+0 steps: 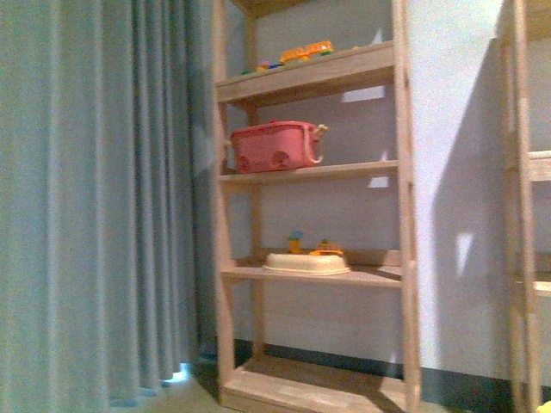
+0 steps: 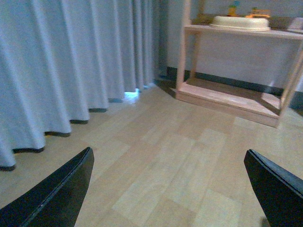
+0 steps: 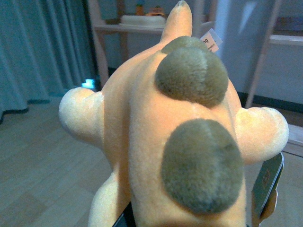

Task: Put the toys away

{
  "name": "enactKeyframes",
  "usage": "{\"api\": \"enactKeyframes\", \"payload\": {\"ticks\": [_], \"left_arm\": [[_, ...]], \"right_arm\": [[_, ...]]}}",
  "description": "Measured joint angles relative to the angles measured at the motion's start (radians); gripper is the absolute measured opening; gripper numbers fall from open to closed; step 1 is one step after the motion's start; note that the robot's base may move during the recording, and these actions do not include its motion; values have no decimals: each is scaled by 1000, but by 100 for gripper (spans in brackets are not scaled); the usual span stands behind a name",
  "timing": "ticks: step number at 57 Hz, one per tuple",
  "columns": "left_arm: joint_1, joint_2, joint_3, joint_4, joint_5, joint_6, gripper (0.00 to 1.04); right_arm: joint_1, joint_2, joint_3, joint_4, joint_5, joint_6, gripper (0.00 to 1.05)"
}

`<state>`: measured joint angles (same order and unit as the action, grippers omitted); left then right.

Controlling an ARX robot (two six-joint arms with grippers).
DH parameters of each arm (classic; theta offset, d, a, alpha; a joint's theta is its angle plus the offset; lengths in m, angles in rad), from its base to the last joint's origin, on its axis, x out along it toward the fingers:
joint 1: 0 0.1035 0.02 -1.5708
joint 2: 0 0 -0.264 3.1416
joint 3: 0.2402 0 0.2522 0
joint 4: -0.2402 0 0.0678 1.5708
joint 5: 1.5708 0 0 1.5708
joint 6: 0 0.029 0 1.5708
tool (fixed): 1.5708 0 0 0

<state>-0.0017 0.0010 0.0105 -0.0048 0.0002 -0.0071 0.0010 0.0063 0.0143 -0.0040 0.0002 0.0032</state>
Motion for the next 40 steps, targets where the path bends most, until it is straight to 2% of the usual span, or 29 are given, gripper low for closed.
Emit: {"api": "enactKeyframes", "payload": {"ticks": [40], "left_arm": [[0,0,0,0,0,0,98]], "right_arm": [[-2,0,0,0,-1,0,7]]}}
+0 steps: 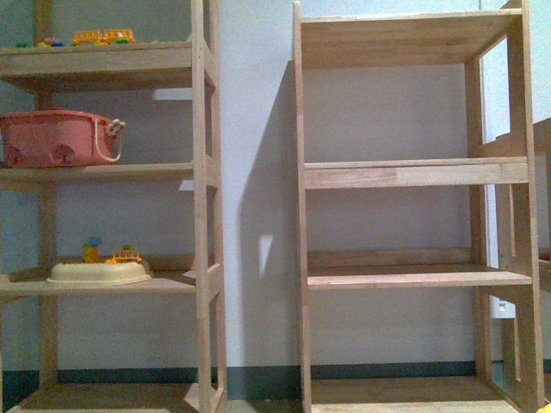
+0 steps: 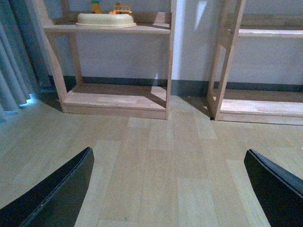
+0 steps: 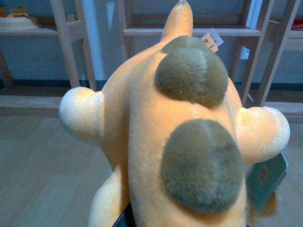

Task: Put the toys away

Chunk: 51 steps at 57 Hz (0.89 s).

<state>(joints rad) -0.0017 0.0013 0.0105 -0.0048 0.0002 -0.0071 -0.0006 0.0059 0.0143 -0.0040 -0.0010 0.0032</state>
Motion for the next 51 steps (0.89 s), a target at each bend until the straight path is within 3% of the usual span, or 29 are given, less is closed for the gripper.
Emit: {"api": "enactKeyframes", "payload": {"ticks": [51], "left_arm": [[0,0,0,0,0,0,98]], "right_arm": [[0,0,0,0,1,0,7]]}}
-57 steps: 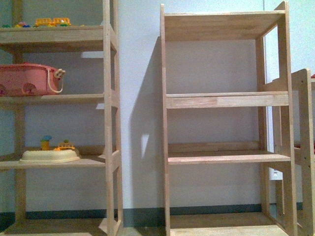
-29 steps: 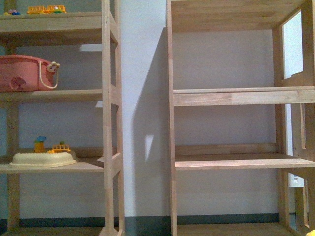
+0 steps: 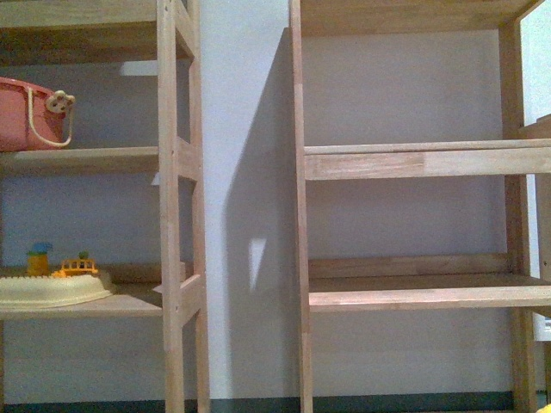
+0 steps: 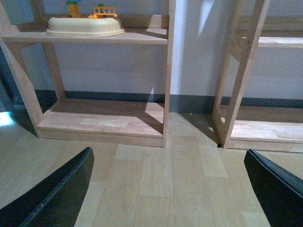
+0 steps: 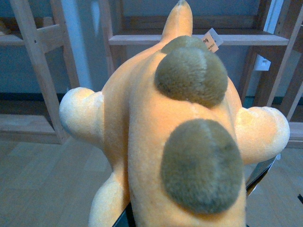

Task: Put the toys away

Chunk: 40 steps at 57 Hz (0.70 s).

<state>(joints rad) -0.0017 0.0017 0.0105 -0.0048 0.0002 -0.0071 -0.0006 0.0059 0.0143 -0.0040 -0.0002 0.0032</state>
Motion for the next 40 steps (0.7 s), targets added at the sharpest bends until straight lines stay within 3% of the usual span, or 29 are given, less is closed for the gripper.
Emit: {"api": "enactKeyframes", "payload": {"ticks": [40], "left_arm": [[0,-1,0,0,0,0,98]], "right_arm": [[0,0,0,0,0,0,7]]}}
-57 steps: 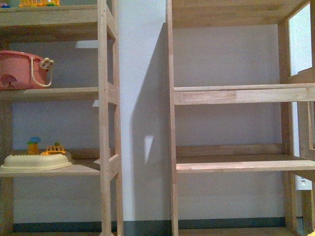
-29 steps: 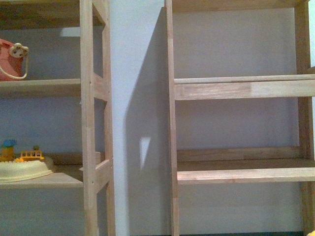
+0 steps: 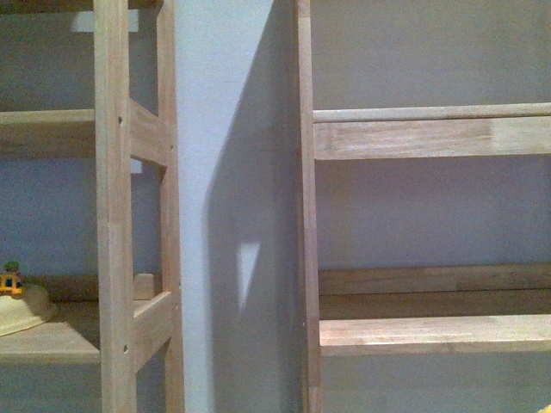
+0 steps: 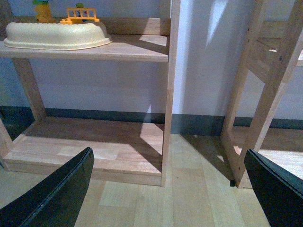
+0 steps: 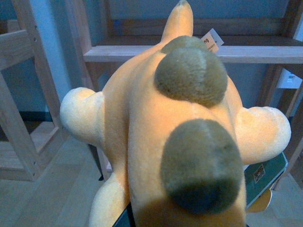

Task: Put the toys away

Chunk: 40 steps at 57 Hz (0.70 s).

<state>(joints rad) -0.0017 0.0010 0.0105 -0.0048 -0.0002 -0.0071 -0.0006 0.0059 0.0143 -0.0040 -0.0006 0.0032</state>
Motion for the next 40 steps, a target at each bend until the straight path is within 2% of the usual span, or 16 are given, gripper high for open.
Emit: {"api": "enactKeyframes", "payload": {"ticks": [20,27,32,40], "left_arm": [[0,0,0,0,0,0,98],[0,0,0,0,0,0,98],[0,0,0,0,0,0,98],[0,0,0,0,0,0,98]], "right_arm": [[0,0,0,0,0,0,7],[10,20,1,-19,78,78,7],[-20,57,5,2,78,106,7],[-100,151,59,89,25,108,7]]}}
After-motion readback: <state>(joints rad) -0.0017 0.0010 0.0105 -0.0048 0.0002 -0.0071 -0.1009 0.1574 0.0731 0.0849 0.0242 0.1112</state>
